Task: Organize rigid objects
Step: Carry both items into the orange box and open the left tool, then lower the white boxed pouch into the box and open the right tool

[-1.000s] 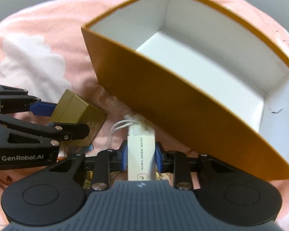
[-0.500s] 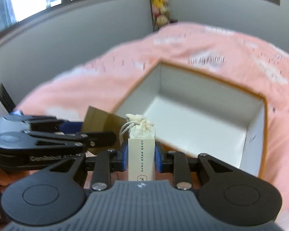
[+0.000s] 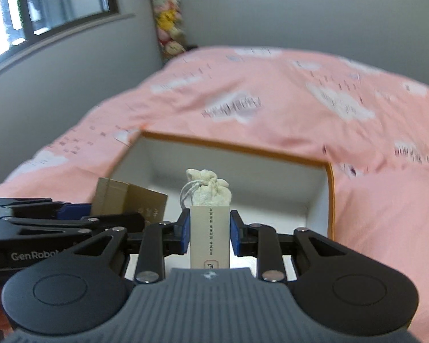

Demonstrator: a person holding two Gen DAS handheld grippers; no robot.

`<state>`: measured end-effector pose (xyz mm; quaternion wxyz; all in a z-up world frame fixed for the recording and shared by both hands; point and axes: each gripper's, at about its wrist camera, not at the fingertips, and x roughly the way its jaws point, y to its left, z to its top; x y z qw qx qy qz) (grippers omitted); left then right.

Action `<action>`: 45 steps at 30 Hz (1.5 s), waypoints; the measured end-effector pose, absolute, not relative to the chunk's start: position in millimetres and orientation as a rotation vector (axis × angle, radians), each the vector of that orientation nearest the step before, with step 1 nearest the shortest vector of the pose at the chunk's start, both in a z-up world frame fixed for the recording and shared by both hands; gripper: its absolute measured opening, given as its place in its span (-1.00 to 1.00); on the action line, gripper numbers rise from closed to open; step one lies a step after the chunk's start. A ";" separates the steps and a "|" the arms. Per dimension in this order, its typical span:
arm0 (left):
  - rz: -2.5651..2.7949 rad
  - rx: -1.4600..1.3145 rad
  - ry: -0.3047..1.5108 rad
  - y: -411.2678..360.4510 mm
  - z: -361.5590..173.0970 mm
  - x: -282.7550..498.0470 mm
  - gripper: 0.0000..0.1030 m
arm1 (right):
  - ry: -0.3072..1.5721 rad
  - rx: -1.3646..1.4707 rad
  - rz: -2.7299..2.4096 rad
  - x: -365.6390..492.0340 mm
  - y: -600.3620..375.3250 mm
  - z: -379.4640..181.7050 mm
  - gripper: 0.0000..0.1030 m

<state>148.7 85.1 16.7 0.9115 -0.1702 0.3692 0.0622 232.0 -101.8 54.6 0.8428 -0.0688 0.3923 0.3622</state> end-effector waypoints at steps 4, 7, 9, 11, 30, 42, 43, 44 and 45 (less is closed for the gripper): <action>0.135 -0.298 0.829 82.4 -2.9 161.8 0.02 | 0.899 -0.140 0.749 244.7 -94.8 22.7 -0.49; 0.160 -0.268 0.903 83.5 -15.9 171.4 0.02 | 0.940 -0.135 0.742 252.4 -92.2 3.7 -0.49; 0.173 -0.223 0.940 82.0 -21.6 175.8 0.03 | 0.956 -0.138 0.734 253.9 -91.9 -4.6 -0.49; 0.192 -0.172 0.969 79.0 -25.2 178.6 0.03 | 0.968 -0.137 0.726 254.1 -92.7 -10.5 -0.49; 0.199 -0.160 1.048 81.4 -42.6 182.8 0.15 | 1.006 -0.151 0.724 252.6 -87.4 -28.3 -0.48; 0.293 -0.186 0.747 98.2 13.3 137.8 0.28 | 1.009 -0.131 0.731 252.3 -78.0 -29.5 -0.48; 0.307 -0.195 0.749 102.8 13.7 135.1 0.27 | 1.014 -0.125 0.743 252.4 -75.1 -29.9 -0.48; 0.300 -0.218 0.755 109.2 12.8 132.0 0.21 | 1.019 -0.119 0.756 251.6 -71.4 -30.5 -0.48; 0.271 -0.269 0.765 118.3 10.7 129.0 0.19 | 1.023 -0.116 0.768 250.7 -67.3 -30.9 -0.48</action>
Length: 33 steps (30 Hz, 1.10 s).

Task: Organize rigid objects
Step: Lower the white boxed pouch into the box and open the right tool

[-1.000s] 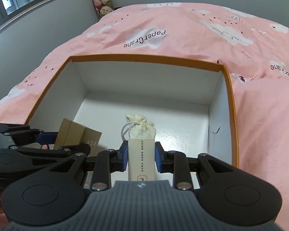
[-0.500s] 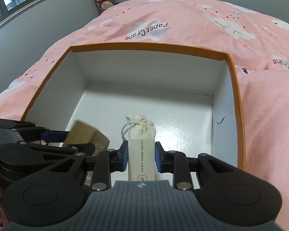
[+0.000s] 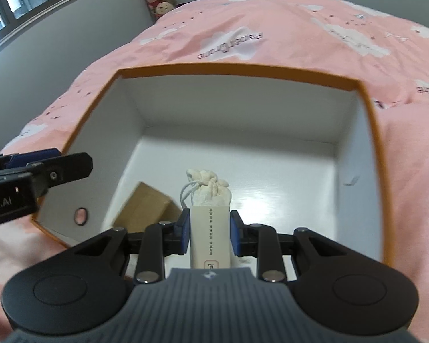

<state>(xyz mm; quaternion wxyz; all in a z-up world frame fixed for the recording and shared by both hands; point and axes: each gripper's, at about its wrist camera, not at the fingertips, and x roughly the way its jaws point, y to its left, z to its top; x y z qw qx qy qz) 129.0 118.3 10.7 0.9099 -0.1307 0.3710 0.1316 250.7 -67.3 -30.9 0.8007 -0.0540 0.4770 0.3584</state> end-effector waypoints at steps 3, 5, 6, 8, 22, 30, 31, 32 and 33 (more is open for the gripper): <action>0.201 -0.469 0.763 145.7 3.3 121.5 0.07 | 1.029 -0.115 0.792 247.1 -55.2 -31.2 -0.48; 0.180 -0.558 0.737 159.3 0.0 116.0 -0.03 | 1.036 -0.110 0.797 245.5 -49.9 -32.1 -0.48; 0.172 -0.599 0.727 165.0 -1.2 114.9 -0.04 | 1.046 -0.098 0.798 245.5 -48.6 -32.9 -0.48; 0.163 -0.640 0.713 172.3 -2.8 114.2 -0.05 | 1.066 -0.069 0.801 246.7 -47.5 -35.1 -0.48; 0.285 -0.581 0.675 164.6 0.6 100.5 -0.04 | 1.280 0.249 0.809 269.9 -45.0 -60.2 -0.48; 0.276 -0.593 0.685 160.4 -4.0 99.2 -0.07 | 1.315 0.267 0.806 267.4 -34.6 -68.8 -0.48; 0.278 -0.594 0.686 160.0 -4.3 98.9 -0.07 | 1.311 0.236 0.792 266.4 -32.4 -69.1 -0.47; 0.278 -0.593 0.684 159.6 -4.4 98.6 -0.07 | 1.301 0.211 0.785 265.4 -31.8 -68.3 -0.45; 0.279 -0.593 0.683 159.4 -4.6 98.4 -0.07 | 1.295 0.194 0.783 264.8 -31.1 -67.3 -0.45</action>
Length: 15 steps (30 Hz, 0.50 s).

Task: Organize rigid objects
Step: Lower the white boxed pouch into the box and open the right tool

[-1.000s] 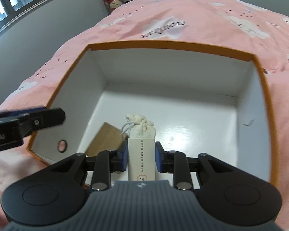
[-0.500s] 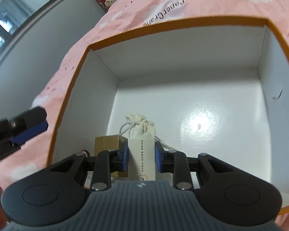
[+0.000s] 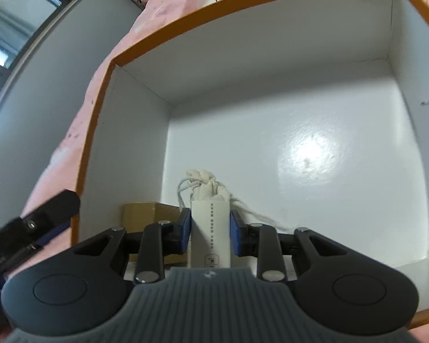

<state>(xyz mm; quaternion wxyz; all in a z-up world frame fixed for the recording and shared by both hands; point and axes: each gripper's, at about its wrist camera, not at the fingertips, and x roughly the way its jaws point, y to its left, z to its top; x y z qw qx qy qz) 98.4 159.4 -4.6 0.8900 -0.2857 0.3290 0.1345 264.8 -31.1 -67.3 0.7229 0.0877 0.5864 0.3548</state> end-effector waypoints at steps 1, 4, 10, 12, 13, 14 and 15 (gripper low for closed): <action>0.281 -0.595 0.683 159.2 -4.6 98.3 -0.07 | 1.289 0.173 0.777 264.2 -30.2 -65.9 -0.42; 0.281 -0.593 0.679 158.1 -3.8 97.9 -0.07 | 1.242 0.051 0.726 261.6 -25.2 -61.4 -0.38; 0.293 -0.587 0.682 155.4 -3.3 98.8 -0.08 | 1.239 -0.010 0.723 258.8 -17.2 -64.5 -0.39; 0.292 -0.589 0.681 155.7 -3.4 98.2 -0.08 | 1.243 -0.018 0.729 259.8 -13.5 -65.5 -0.39; 0.291 -0.590 0.680 155.5 -3.2 98.1 -0.09 | 1.241 -0.023 0.724 259.9 -12.3 -65.0 -0.39; 0.291 -0.590 0.680 155.3 -3.0 98.3 -0.08 | 1.235 -0.030 0.716 260.1 -11.5 -64.0 -0.26; 0.293 -0.590 0.679 154.8 -3.0 98.6 -0.08 | 1.226 -0.039 0.704 261.1 -10.5 -62.9 -0.14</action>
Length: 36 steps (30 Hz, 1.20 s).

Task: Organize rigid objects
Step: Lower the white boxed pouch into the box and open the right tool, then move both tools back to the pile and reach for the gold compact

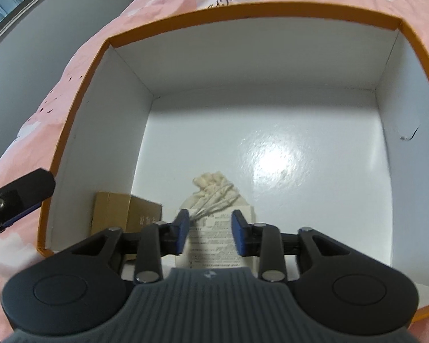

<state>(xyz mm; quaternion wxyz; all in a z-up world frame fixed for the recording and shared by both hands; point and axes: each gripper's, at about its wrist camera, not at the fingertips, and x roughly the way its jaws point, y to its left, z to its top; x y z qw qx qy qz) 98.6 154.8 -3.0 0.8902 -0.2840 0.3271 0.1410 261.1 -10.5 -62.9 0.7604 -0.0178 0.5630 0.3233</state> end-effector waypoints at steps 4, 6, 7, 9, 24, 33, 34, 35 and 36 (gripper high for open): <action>0.297 -0.582 0.680 154.3 -3.0 98.7 -0.08 | 1.258 -0.095 0.676 264.7 -11.0 -65.8 0.03; 0.297 -0.584 0.679 154.5 -3.0 98.3 -0.08 | 1.309 -0.071 0.686 266.4 -11.3 -73.3 -0.01; 0.297 -0.586 0.679 154.9 -3.2 98.1 -0.08 | 1.305 -0.064 0.680 265.6 -12.3 -74.1 -0.09; 0.298 -0.585 0.679 154.7 -2.9 98.1 -0.08 | 1.296 -0.064 0.691 263.5 -12.0 -72.6 -0.24; 0.337 -0.486 0.641 140.2 12.0 92.6 -0.08 | 1.119 -0.116 0.765 230.8 -19.8 -29.5 -0.28; 0.272 -0.363 0.557 110.6 45.9 68.7 0.10 | 0.888 -0.089 0.899 183.5 -66.5 31.7 0.02; 0.257 -0.360 0.556 106.7 48.3 66.6 0.11 | 0.871 -0.079 0.907 177.5 -73.5 35.5 0.02; 0.242 -0.353 0.556 102.8 50.3 64.1 0.11 | 0.848 -0.072 0.909 172.2 -79.6 39.1 0.02; 0.226 -0.339 0.555 97.8 52.8 60.9 0.11 | 0.827 -0.076 0.900 167.0 -80.2 38.7 0.02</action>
